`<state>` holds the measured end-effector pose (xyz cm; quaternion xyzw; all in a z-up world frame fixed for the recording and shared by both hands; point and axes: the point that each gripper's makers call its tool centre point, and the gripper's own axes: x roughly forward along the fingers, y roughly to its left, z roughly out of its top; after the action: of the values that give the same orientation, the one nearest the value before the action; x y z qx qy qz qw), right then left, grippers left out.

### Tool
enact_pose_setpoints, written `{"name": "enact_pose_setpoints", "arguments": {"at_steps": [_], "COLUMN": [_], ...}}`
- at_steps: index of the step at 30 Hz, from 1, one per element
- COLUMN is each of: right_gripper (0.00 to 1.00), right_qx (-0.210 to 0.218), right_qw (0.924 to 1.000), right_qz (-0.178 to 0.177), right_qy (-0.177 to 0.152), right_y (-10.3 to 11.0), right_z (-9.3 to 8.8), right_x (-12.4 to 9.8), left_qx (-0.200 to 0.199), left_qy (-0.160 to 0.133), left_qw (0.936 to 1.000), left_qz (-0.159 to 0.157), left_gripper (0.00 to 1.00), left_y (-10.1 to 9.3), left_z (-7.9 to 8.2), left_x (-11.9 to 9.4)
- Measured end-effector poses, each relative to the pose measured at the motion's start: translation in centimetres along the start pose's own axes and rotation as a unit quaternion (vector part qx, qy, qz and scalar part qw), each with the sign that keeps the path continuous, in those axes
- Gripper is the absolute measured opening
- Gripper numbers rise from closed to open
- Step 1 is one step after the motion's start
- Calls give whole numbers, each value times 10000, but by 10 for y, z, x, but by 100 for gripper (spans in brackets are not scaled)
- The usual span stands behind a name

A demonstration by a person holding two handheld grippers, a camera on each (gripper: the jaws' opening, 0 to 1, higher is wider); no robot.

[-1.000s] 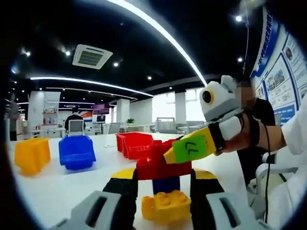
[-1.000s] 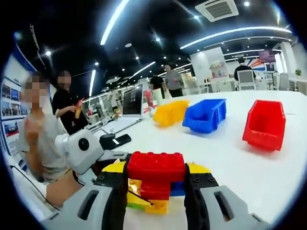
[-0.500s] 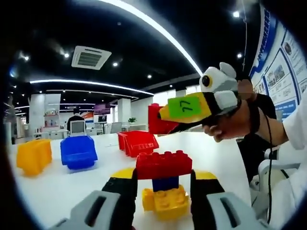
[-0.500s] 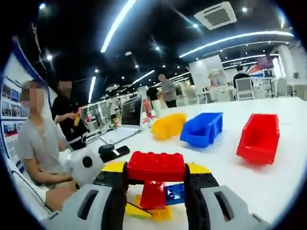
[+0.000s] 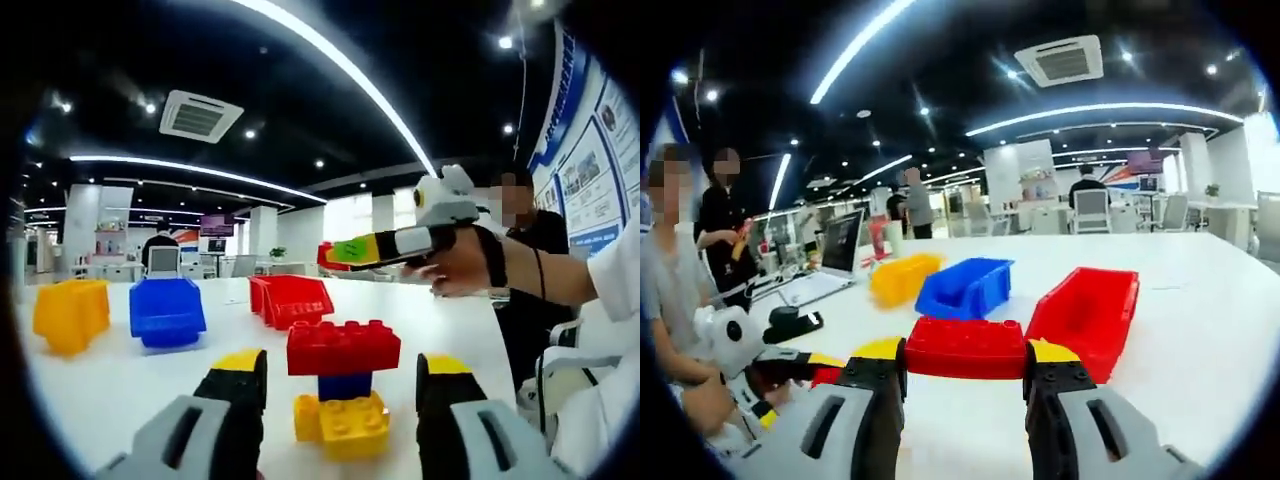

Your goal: Take apart the toy blocks one by one and place each separated block into its matching bin, sorting the blocks by their type until all the connected pieces are disassembled and separated into the correct bins

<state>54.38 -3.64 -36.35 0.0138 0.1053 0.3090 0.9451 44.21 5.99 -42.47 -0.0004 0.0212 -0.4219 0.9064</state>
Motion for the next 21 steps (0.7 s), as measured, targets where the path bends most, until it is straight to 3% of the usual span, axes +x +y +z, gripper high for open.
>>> {"name": "enact_pose_setpoints", "arguments": {"at_steps": [4, 11, 15, 21], "right_gripper": [47, 47, 47, 47], "right_qx": [-29, -282, -393, -224], "right_qw": [9995, 9966, 9942, 9894], "right_qz": [-311, -777, -998, -1410], "right_qy": [-12, -53, 59, 256], "right_y": [-35, -72, -89, -122], "right_z": [15, 34, 34, 17], "right_x": [16, 46, 65, 84], "left_qx": [39, 57, 74, 68], "left_qy": [24, -1, -37, -60], "left_qw": [10000, 10000, 10000, 10000], "left_qz": [8, -17, -36, -40], "left_gripper": [61, 60, 59, 58], "left_y": [2, -2, -4, -4], "left_z": [0, 2, 3, 4], "left_x": [3, 2, 0, 0]}}
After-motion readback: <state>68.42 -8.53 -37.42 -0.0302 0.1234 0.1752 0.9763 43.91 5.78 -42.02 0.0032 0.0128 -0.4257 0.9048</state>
